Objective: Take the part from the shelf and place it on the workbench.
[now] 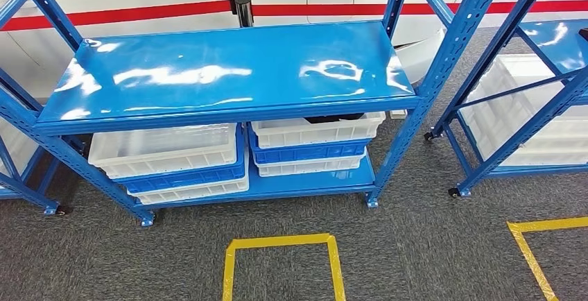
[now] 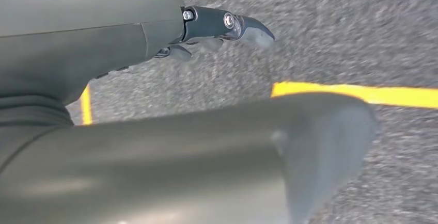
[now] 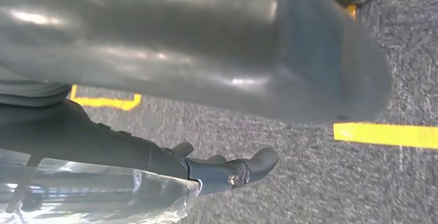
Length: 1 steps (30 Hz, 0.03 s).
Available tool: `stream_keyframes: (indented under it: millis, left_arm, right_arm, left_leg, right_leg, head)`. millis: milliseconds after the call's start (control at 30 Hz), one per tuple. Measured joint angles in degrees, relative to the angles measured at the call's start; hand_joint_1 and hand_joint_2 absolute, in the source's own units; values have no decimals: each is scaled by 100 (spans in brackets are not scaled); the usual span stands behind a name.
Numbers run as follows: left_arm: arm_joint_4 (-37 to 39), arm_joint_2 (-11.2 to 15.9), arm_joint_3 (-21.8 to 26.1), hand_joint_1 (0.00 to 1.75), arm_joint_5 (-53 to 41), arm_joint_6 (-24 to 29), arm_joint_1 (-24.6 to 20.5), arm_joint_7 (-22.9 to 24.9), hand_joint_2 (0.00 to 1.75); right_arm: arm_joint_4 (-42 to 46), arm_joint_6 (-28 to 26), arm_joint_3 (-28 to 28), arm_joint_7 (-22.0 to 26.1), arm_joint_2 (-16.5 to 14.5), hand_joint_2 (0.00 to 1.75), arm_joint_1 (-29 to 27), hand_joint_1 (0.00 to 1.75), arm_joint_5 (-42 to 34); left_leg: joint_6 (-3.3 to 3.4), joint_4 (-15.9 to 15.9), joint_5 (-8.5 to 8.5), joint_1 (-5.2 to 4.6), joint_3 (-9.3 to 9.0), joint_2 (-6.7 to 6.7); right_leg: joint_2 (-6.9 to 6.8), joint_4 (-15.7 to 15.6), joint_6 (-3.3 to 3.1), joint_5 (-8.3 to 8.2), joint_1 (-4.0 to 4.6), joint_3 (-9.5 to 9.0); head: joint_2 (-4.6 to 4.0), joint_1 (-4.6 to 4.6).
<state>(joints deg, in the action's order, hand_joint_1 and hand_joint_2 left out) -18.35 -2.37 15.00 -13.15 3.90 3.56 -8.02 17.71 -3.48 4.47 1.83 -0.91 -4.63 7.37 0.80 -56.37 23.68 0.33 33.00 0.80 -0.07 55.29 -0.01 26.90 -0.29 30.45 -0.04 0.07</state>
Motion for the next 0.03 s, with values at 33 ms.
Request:
stream_keyframes:
  millis: [33]
  left_arm:
    - [-16,8,-62,0,65,-18,23,39,0]
  right_arm:
    - [17,16,-15,-8,3,0,-18,0,-36]
  left_leg:
    - [0,0,0,-2,0,0]
  right_leg:
    - [0,0,0,0,-3,0]
  head:
    - [0,0]
